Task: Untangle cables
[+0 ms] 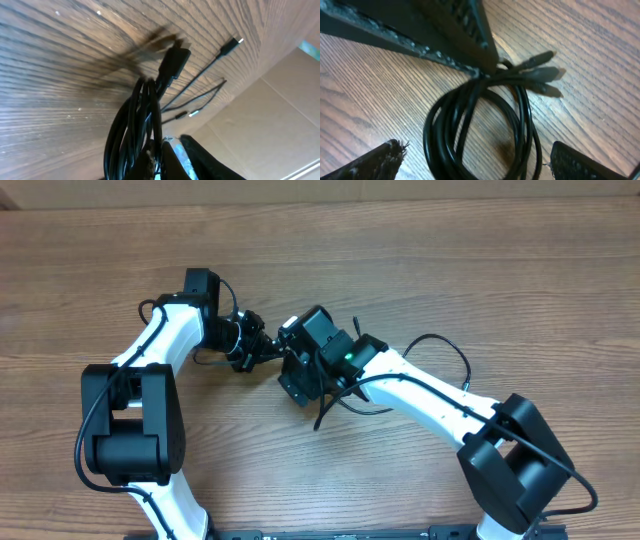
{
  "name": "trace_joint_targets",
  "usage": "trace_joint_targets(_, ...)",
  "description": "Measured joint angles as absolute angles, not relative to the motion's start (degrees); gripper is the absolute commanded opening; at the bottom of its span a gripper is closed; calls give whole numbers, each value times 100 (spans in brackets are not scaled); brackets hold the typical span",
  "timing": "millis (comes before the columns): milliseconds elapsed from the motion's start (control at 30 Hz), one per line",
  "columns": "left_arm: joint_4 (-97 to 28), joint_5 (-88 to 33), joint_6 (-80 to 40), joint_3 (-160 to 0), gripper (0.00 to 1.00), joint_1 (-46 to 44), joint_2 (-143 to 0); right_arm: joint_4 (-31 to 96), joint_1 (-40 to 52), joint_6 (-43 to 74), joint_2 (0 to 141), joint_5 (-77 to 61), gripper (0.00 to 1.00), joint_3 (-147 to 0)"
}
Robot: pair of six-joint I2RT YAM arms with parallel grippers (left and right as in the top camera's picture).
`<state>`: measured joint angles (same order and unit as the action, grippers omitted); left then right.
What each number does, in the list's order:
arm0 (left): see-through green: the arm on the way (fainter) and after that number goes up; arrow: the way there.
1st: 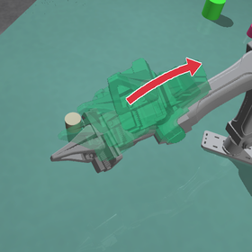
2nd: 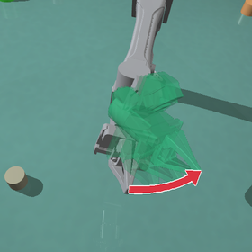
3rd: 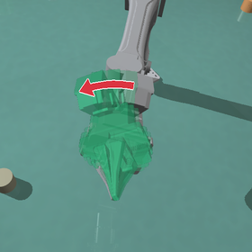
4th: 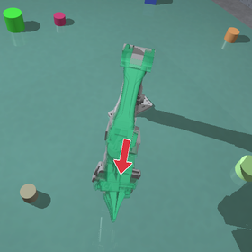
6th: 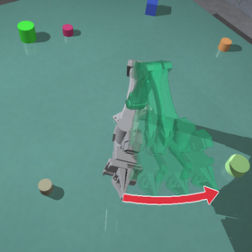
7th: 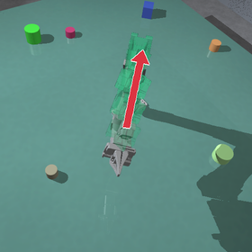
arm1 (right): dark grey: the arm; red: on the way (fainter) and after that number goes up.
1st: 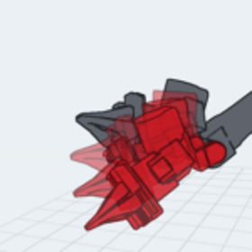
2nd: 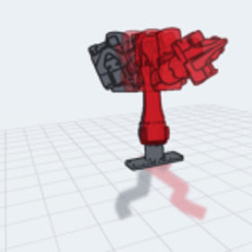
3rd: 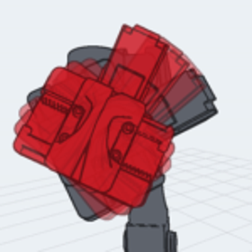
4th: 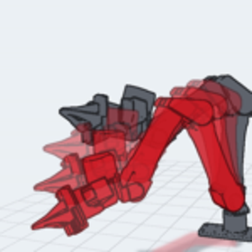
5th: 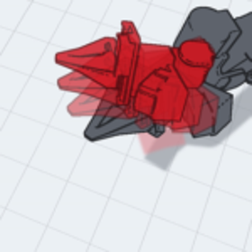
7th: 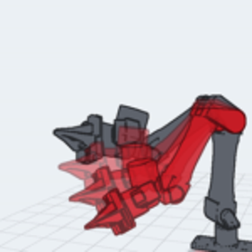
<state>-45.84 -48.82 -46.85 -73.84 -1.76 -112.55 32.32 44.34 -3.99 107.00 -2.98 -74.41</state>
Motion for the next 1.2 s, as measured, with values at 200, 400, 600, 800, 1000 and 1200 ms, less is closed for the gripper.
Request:
trace_joint_targets(200, -4611, -5282, -4794, -7382, 4, -176, -11255, 3063, 4445, -454, 10700, -145, 80, -7181)
trace_joint_targets(400, -4611, -5516, -4810, -7382, 4, -176, -11255, 3006, 4445, -464, 10700, -104, 11, -7159)
trace_joint_targets(600, -4412, -5527, -4810, -7378, 9, -176, -11255, 3009, 4333, -451, 10700, -484, 16, -7159)
trace_joint_targets(800, -4228, -5098, -4803, -7376, 40, -150, -11255, 3092, 4021, -644, 10700, -1599, 52, -7159)
trace_joint_targets(1000, -3924, -4683, -4560, -7365, 64, 139, -11255, 3218, 4233, -982, 10700, -1481, 61, -7159)
trace_joint_targets(1200, -3896, -4506, -3697, -7365, 96, 565, -11255, 3275, 4694, -1280, 10700, -543, 68, -7159)
